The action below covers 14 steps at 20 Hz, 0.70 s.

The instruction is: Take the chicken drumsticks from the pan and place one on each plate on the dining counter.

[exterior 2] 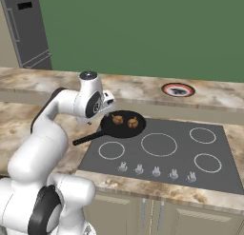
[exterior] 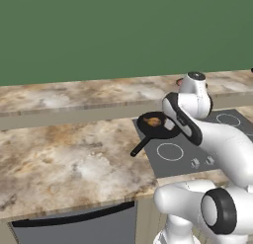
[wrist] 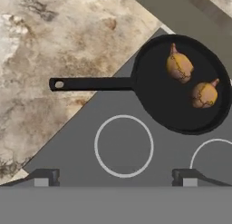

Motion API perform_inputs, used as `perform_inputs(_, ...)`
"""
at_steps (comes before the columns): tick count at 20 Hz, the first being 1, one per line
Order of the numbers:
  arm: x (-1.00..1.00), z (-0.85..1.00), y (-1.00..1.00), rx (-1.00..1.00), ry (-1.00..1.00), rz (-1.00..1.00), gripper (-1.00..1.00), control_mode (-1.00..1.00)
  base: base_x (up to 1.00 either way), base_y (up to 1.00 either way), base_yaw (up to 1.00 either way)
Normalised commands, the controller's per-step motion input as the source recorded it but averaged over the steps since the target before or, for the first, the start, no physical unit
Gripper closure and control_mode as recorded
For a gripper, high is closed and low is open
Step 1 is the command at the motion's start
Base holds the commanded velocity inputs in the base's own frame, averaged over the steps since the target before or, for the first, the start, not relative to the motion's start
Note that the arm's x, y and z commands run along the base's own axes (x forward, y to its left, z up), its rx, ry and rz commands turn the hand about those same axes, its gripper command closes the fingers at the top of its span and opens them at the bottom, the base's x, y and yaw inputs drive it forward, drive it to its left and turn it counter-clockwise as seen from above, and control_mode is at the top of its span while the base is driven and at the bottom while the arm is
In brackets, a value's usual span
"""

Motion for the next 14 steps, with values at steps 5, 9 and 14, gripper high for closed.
perform_inputs(5,0.60,-0.12,0.00,0.00,0.00,0.05,-1.00,-1.00,0.00,0.00,0.00)
perform_inputs(9,0.58,-0.15,-0.02,0.00,0.00,0.04,-1.00,-1.00,0.00,0.00,0.00)
perform_inputs(14,0.51,-0.33,-0.03,-0.02,0.00,0.03,-1.00,-1.00,0.00,0.00,0.00)
